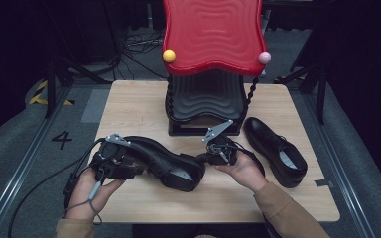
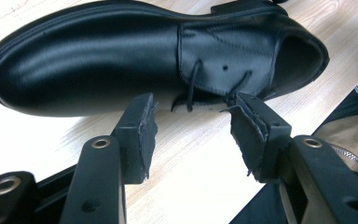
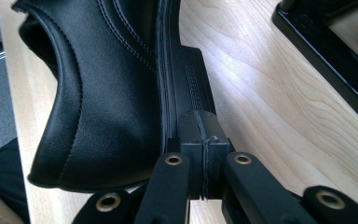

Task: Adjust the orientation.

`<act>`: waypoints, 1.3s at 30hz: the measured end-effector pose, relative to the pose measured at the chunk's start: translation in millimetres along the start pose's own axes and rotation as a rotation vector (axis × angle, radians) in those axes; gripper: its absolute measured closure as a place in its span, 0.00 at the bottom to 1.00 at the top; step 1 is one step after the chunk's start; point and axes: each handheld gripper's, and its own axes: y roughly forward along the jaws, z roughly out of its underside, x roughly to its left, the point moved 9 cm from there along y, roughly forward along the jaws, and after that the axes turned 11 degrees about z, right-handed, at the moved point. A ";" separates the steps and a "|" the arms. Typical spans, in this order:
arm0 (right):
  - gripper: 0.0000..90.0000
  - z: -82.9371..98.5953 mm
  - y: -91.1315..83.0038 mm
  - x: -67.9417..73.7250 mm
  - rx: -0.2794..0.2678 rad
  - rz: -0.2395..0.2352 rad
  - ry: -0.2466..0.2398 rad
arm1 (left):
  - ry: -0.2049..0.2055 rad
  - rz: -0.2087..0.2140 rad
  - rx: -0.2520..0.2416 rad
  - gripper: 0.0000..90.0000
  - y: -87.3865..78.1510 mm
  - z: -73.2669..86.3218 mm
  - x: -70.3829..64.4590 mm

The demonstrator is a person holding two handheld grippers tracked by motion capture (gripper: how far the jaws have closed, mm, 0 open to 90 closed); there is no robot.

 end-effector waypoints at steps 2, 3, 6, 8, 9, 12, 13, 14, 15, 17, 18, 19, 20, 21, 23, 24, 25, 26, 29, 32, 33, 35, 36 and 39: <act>1.00 -0.3 1.5 -3.3 0.008 -0.007 0.016 | -0.004 0.004 0.001 0.56 -0.2 0.5 -0.3; 1.00 -0.4 2.5 -5.2 0.010 -0.007 0.022 | -0.003 0.003 0.000 0.56 -0.6 0.5 -0.2; 1.00 -0.2 6.3 -11.8 0.013 0.003 0.038 | -0.003 0.003 0.001 0.56 -1.5 0.6 -0.4; 1.00 1.7 9.7 -22.4 0.027 0.073 0.023 | -0.006 0.005 0.004 0.56 -1.3 1.1 -0.5; 0.99 2.8 9.2 -31.3 0.032 0.135 0.025 | -0.008 0.007 0.007 0.56 -0.5 1.6 -0.2; 0.99 4.9 4.6 -51.6 0.024 0.212 0.066 | -0.008 0.005 0.013 0.56 0.4 2.5 1.1; 0.99 6.0 0.6 -60.2 0.015 0.220 0.104 | -0.009 0.004 0.013 0.56 0.6 2.5 2.1; 0.99 8.2 -6.3 -71.4 0.008 0.233 0.143 | -0.013 0.005 0.012 0.55 0.5 2.5 2.3; 0.98 8.7 -10.6 -74.1 0.000 0.219 0.154 | -0.013 0.007 0.012 0.55 0.6 2.4 2.4; 0.97 8.9 -13.4 -74.8 -0.002 0.210 0.151 | -0.009 0.004 0.012 0.55 0.6 2.0 2.7; 0.97 8.3 -16.2 -73.7 -0.007 0.198 0.144 | -0.010 0.004 0.012 0.55 0.7 1.6 2.3; 0.96 6.9 -19.1 -70.7 -0.014 0.180 0.138 | -0.007 0.004 0.013 0.55 0.5 1.3 1.9; 0.95 5.2 -22.0 -67.1 -0.022 0.160 0.132 | -0.010 0.005 0.013 0.55 0.6 1.1 1.0; 0.94 3.5 -24.0 -63.4 -0.027 0.141 0.125 | -0.009 0.007 0.011 0.55 0.8 0.6 0.2; 0.90 -0.3 -27.9 -55.4 -0.037 0.108 0.104 | -0.006 0.007 0.012 0.55 0.8 0.1 -0.1; 0.88 -2.7 -30.1 -51.3 -0.044 0.097 0.098 | -0.005 0.008 0.011 0.55 1.1 -0.3 -0.3; 0.86 -5.1 -32.4 -47.3 -0.050 0.083 0.089 | -0.005 0.006 0.011 0.55 1.2 -0.5 -0.2; 0.82 -8.2 -34.8 -43.8 -0.064 0.075 0.084 | -0.005 0.007 0.013 0.55 1.6 -0.4 -0.1; 0.78 -17.2 -38.9 -31.5 -0.086 0.050 0.058 | -0.004 0.010 0.011 0.55 2.9 -0.7 0.4; 0.75 -21.6 -37.4 -22.6 -0.085 0.033 0.026 | -0.002 0.014 0.016 0.54 3.3 -0.3 0.5; 0.73 -23.9 -32.3 -14.3 -0.068 0.010 -0.005 | -0.001 0.011 0.013 0.54 3.3 -0.6 0.6; 0.71 -24.5 -24.1 -5.0 -0.034 -0.013 -0.033 | -0.002 0.014 0.012 0.54 2.7 -0.3 -0.2; 0.68 -25.1 -16.6 1.6 -0.019 -0.030 -0.054 | -0.003 0.014 0.011 0.54 2.5 -0.1 -0.1; 0.68 -25.1 -3.7 10.0 0.007 -0.039 -0.087 | -0.008 0.015 0.009 0.54 2.3 0.4 0.6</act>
